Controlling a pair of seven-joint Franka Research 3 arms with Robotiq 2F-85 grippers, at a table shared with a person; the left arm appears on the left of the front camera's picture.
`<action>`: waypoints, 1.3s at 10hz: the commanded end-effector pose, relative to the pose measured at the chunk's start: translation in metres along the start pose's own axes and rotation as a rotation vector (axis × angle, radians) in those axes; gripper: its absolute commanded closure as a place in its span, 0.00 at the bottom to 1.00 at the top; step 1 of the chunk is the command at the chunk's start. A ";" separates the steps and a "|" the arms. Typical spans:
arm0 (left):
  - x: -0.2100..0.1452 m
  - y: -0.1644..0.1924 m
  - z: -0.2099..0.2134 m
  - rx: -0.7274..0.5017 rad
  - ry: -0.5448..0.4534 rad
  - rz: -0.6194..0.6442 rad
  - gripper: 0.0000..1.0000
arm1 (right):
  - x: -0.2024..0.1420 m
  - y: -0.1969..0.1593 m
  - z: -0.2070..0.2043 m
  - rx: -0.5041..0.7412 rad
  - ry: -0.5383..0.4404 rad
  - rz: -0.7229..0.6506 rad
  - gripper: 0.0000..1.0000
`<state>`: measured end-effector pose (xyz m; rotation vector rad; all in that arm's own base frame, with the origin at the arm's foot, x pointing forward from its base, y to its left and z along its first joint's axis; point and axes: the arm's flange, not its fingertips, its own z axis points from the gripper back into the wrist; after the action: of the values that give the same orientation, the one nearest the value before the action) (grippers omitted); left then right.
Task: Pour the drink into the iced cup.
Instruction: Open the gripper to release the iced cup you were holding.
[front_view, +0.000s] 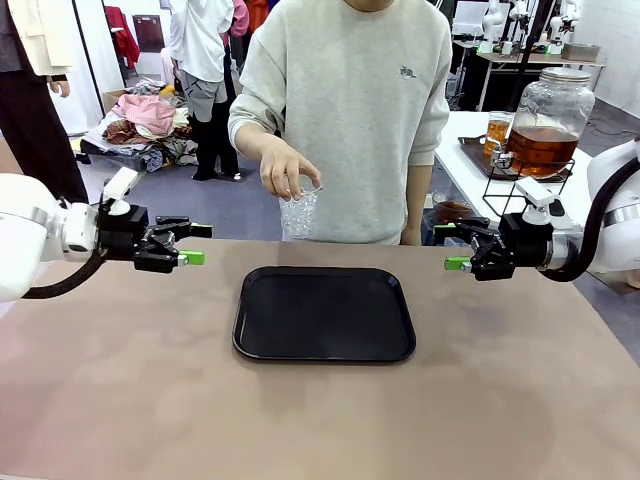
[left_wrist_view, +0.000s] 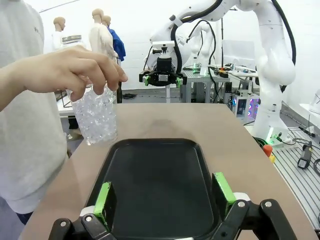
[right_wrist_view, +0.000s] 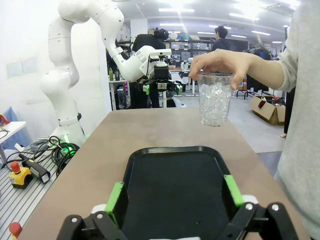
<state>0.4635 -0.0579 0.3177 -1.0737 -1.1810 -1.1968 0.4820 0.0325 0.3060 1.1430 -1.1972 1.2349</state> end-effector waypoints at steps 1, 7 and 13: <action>0.004 0.000 -0.005 -0.013 -0.005 -0.004 0.00 | 0.003 -0.003 -0.001 0.003 0.006 -0.003 0.00; 0.004 0.000 -0.005 -0.013 -0.005 -0.004 0.00 | 0.003 -0.003 -0.001 0.003 0.006 -0.003 0.00; 0.004 0.000 -0.005 -0.013 -0.005 -0.004 0.00 | 0.003 -0.003 -0.001 0.003 0.006 -0.003 0.00</action>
<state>0.4639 -0.0620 0.3186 -1.0794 -1.1792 -1.2051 0.4820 0.0325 0.3060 1.1430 -1.1972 1.2349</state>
